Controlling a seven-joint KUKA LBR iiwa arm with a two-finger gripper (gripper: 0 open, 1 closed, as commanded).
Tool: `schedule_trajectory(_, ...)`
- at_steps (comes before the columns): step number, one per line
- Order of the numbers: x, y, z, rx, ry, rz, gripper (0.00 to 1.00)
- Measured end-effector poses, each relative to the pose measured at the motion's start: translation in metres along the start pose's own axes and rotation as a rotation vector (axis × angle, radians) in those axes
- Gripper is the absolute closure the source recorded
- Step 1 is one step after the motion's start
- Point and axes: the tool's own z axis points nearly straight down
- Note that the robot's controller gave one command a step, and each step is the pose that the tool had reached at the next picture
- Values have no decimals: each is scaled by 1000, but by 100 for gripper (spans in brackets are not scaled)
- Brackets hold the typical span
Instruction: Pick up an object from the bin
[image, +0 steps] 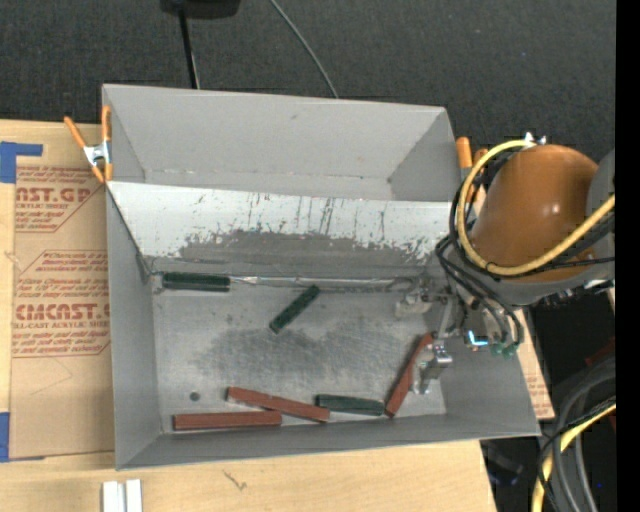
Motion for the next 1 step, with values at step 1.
schedule_trajectory(1,-2,0,-4,1,-8,-1,0)
